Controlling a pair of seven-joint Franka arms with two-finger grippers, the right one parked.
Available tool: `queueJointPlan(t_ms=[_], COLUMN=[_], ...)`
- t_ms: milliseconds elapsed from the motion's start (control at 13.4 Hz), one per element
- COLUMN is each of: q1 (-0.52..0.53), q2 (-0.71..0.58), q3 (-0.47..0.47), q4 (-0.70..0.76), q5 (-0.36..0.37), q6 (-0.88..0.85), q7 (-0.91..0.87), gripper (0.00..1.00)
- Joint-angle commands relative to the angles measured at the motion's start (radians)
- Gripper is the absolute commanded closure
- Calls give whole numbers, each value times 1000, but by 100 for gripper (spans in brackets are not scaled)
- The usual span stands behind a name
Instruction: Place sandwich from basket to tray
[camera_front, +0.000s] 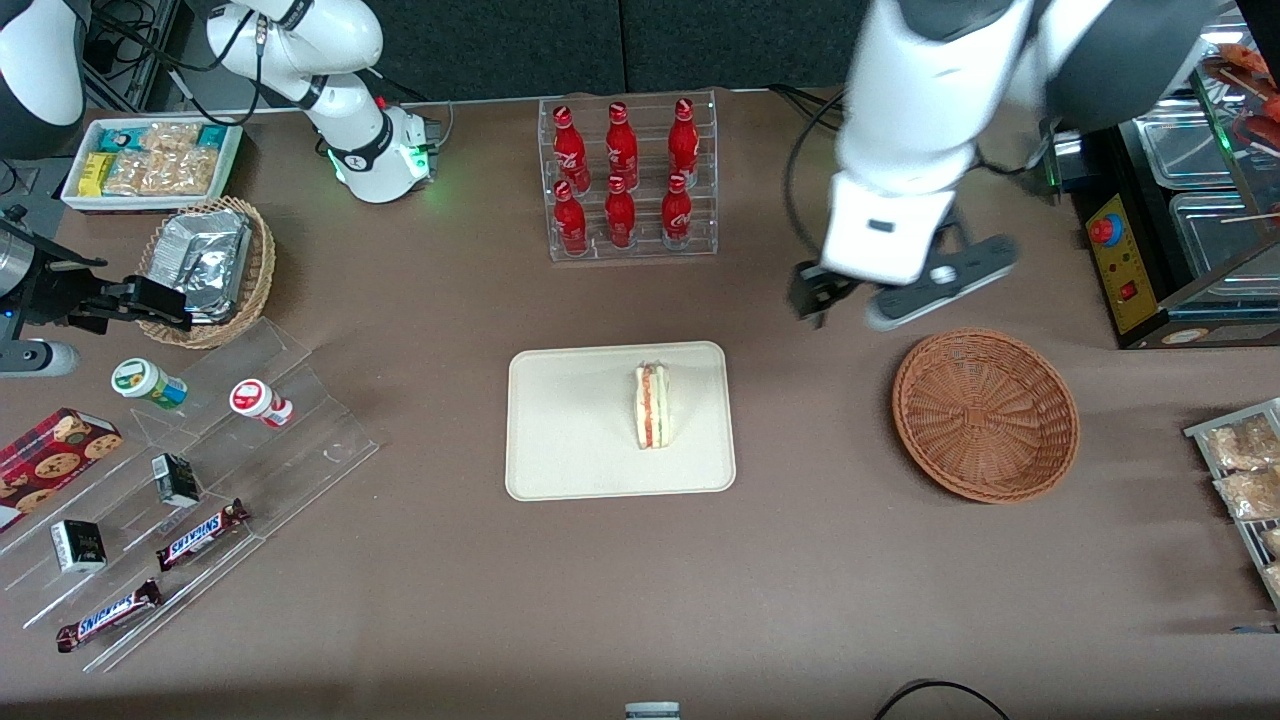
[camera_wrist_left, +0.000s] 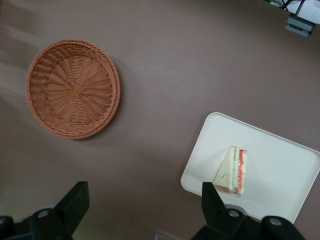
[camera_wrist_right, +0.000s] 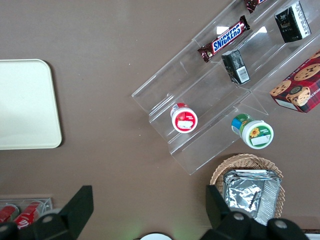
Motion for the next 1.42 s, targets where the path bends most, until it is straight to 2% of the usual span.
queueJointPlan(t_ms=[0, 150, 374, 523, 673, 1346], q1=[86, 86, 74, 36, 35, 34], q2=[-124, -168, -309, -421, -486, -411], q3=[4, 84, 314, 460, 534, 539], q4=[-111, -119, -201, -324, -403, -311], q5=[-71, -100, -242, -261, -264, -253], q6=[-30, -87, -110, -110, -99, -105], q7=[143, 278, 535, 721, 850, 885], gripper=[1, 1, 1, 1, 1, 0])
